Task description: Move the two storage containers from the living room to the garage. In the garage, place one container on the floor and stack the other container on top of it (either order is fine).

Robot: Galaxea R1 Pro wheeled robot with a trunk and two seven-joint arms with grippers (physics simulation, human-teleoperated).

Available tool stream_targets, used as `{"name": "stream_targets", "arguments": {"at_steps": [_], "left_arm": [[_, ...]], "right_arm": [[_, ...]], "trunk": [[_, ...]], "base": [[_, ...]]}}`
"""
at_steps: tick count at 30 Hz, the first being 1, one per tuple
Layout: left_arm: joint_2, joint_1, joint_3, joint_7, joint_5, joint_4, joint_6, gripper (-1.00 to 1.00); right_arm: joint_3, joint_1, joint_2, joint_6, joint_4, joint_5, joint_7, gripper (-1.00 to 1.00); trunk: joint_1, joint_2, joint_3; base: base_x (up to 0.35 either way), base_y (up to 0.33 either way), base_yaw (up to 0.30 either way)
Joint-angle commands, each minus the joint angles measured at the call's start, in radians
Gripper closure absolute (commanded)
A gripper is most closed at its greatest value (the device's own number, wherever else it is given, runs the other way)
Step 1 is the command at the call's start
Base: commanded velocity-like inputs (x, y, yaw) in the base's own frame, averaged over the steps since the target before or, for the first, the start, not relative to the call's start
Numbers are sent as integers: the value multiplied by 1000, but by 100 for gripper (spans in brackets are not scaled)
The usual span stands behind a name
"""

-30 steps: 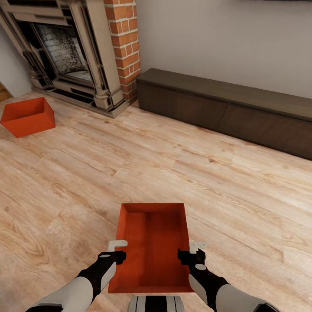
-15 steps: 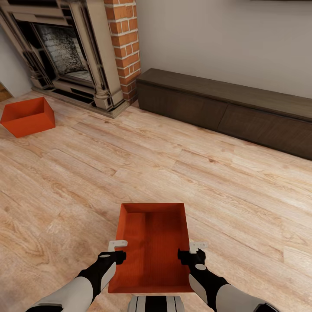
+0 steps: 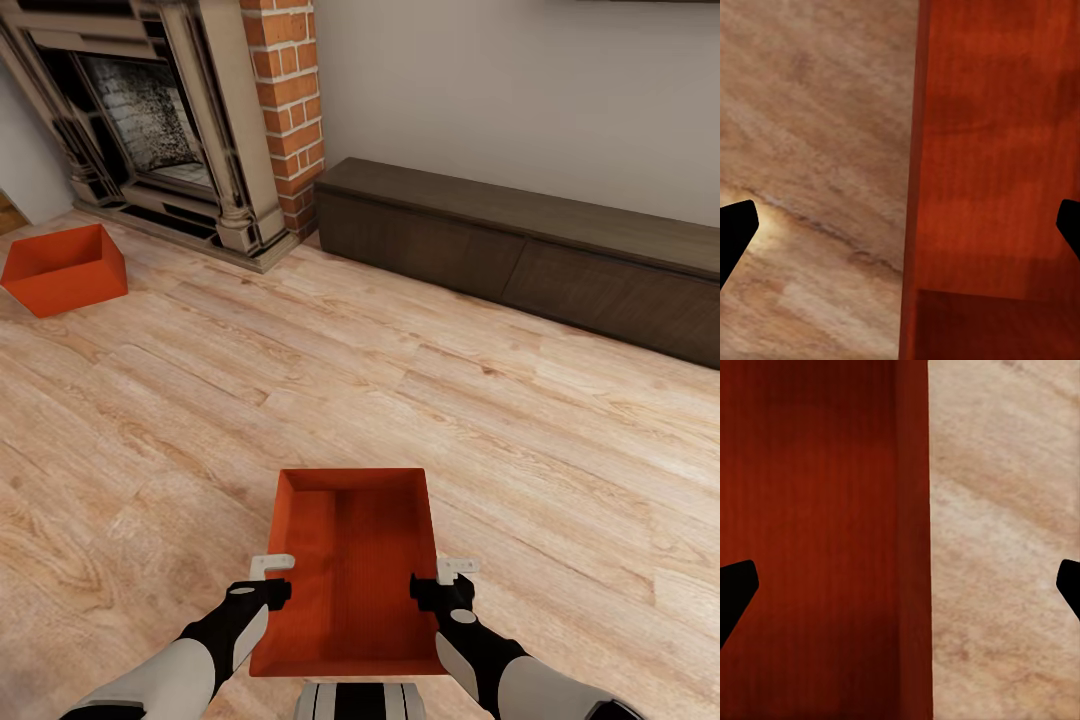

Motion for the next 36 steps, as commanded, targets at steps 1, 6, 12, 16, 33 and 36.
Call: {"name": "stream_targets", "arguments": {"at_steps": [1,6,12,16,33,36], "left_arm": [[0,0,0,3,3,-2,6,-100],[-1,0,0,3,3,-1,5,-100],[-1,0,0,2,3,2,5,100],[0,0,0,2,3,0,5,100],[-1,0,2,4,3,-1,5,100],[-1,0,2,3,3,-2,5,100]], "right_arm": [[7,-1,0,-6,0,-10,-4,-100],[2,-1,0,-12,0,-10,-4,-100],[0,-1,0,-13,0,-10,-4,100],[0,-1,0,-14,0,-10,-4,100],[-3,-1,0,-15,0,-11,-4,100],[-3,-1,0,-15,0,-11,-4,100]], "trunk": [[0,0,-1],[0,0,-1],[0,0,-1],[0,0,-1],[0,0,-1],[-4,7,3]], "base": [[0,0,0],[0,0,0],[0,0,0],[0,0,0],[0,0,0],[0,0,0]]}}
